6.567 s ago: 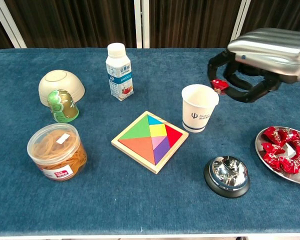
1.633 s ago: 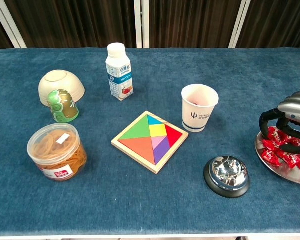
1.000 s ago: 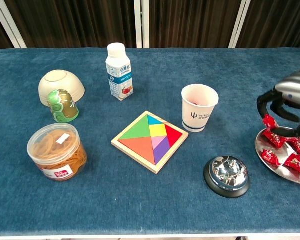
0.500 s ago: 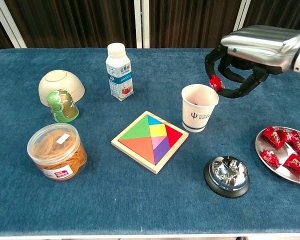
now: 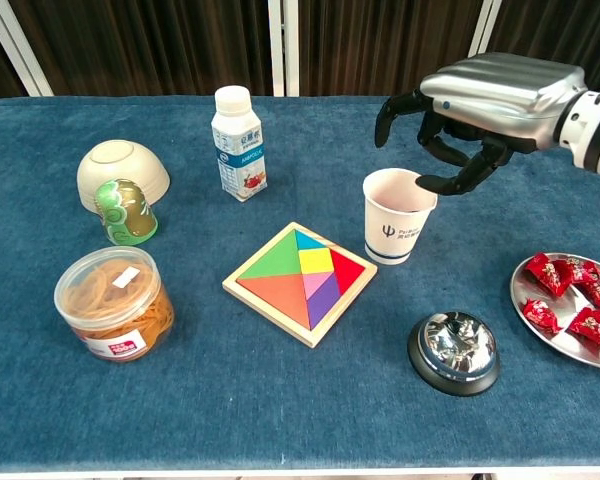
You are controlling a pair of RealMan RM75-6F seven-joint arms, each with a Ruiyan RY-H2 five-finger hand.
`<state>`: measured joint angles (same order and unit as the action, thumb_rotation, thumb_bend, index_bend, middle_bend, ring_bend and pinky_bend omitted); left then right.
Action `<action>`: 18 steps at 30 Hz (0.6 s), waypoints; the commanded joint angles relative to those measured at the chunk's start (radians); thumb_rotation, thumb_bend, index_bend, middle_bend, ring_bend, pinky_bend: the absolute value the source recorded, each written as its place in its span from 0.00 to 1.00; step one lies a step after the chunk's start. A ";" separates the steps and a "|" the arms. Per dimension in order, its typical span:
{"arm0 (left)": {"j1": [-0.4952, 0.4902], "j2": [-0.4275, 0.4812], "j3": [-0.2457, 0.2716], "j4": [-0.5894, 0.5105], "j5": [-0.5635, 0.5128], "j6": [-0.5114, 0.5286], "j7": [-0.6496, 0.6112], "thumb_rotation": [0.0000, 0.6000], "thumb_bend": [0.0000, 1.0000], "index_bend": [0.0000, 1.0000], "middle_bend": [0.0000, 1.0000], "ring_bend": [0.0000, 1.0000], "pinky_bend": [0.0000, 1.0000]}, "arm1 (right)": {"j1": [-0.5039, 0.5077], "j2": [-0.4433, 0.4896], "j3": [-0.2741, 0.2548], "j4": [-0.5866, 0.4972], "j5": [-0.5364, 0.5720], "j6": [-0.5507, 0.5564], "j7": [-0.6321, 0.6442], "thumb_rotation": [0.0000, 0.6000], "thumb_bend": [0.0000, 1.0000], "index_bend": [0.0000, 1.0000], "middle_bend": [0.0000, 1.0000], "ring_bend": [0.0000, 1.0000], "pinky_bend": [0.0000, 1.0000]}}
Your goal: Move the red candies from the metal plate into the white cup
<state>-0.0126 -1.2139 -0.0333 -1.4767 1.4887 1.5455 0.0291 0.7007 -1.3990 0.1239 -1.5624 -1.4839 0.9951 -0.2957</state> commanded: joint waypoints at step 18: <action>-0.011 -0.002 -0.002 -0.016 0.017 0.002 0.017 1.00 0.02 0.21 0.17 0.00 0.00 | -0.207 0.104 -0.245 0.054 -0.127 0.087 0.077 1.00 0.37 0.46 0.86 1.00 1.00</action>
<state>-0.0233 -1.2161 -0.0350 -1.4924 1.5049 1.5470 0.0463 0.4963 -1.2889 -0.1184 -1.5157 -1.6077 1.0860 -0.2237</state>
